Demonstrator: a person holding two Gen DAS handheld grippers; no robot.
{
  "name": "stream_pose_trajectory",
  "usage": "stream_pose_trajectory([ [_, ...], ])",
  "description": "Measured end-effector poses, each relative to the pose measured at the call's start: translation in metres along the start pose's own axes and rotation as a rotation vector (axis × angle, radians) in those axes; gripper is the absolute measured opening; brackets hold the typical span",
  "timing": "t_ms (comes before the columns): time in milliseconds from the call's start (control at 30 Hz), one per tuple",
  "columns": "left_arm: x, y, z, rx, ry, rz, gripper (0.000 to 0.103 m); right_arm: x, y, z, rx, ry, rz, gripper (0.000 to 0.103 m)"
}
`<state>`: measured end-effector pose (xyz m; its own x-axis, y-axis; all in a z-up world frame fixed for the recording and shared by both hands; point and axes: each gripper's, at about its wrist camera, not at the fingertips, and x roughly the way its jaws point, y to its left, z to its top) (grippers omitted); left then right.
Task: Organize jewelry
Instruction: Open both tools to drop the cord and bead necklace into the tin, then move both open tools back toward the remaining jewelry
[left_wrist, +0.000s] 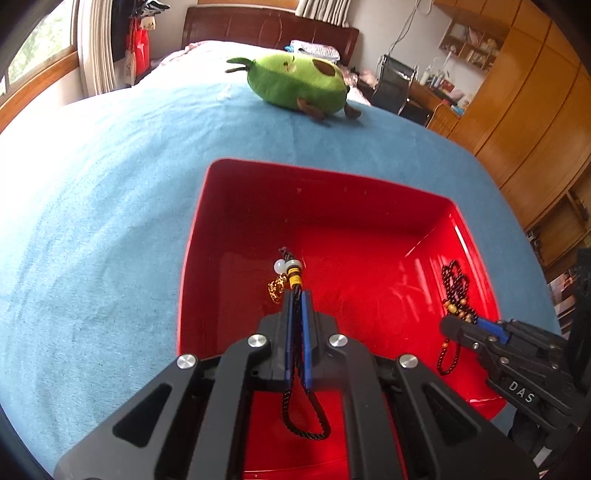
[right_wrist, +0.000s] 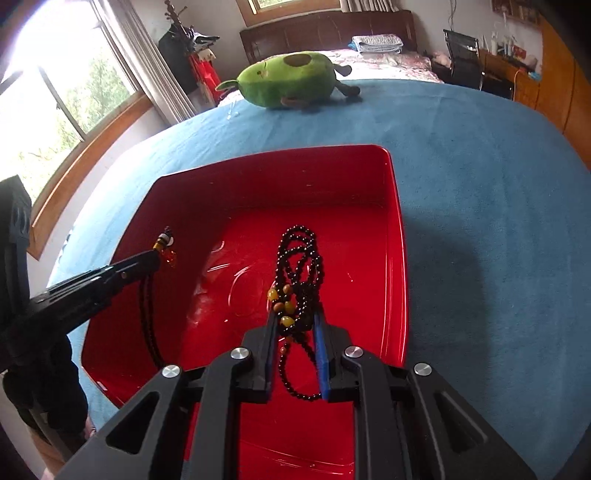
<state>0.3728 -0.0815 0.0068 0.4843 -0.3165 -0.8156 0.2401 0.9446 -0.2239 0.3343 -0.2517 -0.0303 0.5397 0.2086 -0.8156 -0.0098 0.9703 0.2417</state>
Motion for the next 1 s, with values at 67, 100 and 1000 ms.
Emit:
stream_pose_trajectory([
  [67, 0.004, -0.001, -0.002, 0.005, 0.010, 0.007, 0.003, -0.001, 0.001, -0.001, -0.009, -0.002, -0.005, 0.018],
  [100, 0.005, -0.001, -0.002, 0.006, 0.014, 0.010, 0.003, -0.001, 0.002, -0.001, -0.015, 0.001, -0.008, 0.018],
  [1000, -0.108, -0.022, -0.047, 0.107, -0.094, 0.092, 0.035, -0.079, 0.012, -0.025, -0.022, -0.077, 0.099, 0.028],
])
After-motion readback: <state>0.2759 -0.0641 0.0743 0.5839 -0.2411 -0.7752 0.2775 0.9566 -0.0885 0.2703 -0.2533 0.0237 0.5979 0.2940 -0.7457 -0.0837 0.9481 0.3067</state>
